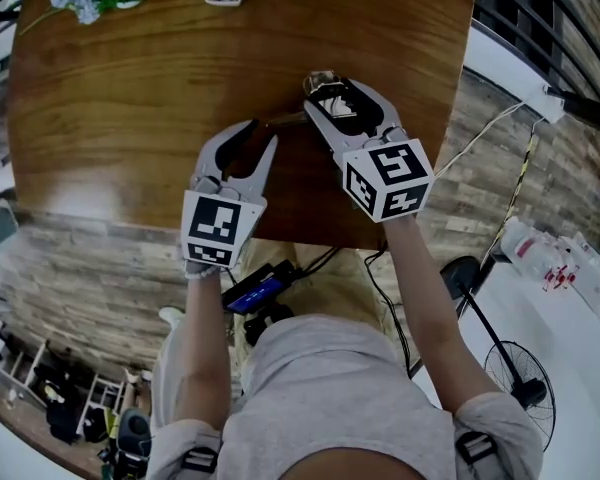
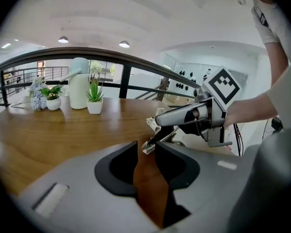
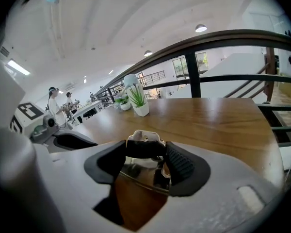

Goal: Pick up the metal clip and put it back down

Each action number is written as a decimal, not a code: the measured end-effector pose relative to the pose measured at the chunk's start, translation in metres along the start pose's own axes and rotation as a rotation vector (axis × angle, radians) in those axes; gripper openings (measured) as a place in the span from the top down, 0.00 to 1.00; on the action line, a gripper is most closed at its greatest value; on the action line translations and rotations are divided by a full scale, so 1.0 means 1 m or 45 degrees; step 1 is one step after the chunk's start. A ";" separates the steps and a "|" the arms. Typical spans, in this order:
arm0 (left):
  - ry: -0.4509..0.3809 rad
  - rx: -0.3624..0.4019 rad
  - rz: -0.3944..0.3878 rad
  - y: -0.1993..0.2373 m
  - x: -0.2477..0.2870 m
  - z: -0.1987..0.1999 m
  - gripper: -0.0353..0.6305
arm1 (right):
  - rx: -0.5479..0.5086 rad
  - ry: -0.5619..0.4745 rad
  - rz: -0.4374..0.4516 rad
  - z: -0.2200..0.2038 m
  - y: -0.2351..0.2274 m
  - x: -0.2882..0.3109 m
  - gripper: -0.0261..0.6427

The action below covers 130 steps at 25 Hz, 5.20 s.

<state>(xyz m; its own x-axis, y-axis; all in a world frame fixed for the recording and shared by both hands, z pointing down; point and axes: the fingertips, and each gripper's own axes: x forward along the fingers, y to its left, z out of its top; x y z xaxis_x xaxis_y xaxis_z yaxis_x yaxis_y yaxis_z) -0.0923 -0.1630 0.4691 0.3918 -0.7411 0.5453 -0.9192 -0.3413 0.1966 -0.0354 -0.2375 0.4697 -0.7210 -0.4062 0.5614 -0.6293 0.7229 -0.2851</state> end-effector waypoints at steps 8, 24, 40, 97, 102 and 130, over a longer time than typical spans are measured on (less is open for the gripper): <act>-0.031 -0.026 -0.032 -0.008 0.001 0.010 0.77 | 0.036 -0.067 0.013 0.016 0.007 -0.021 0.57; -0.095 0.143 -0.082 -0.027 -0.037 0.045 0.80 | 0.019 -0.218 -0.059 0.046 0.033 -0.067 0.57; -0.226 0.299 -0.121 -0.061 -0.089 0.084 0.80 | -0.106 -0.423 -0.181 0.080 0.072 -0.137 0.57; -0.298 0.417 -0.155 -0.082 -0.111 0.112 0.80 | -0.177 -0.516 -0.252 0.103 0.086 -0.177 0.57; -0.251 0.388 -0.157 -0.075 -0.090 0.107 0.80 | -0.153 -0.469 -0.245 0.098 0.068 -0.161 0.57; 0.044 0.196 -0.135 -0.018 0.021 0.043 0.80 | -0.012 -0.161 -0.213 0.041 -0.012 -0.048 0.57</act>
<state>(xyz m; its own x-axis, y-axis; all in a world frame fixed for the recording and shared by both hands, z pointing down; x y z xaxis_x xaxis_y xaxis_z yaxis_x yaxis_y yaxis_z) -0.0660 -0.1975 0.4421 0.4821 -0.6768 0.5563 -0.8546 -0.5031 0.1286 -0.0052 -0.2496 0.4143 -0.6376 -0.5876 0.4982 -0.7411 0.6443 -0.1887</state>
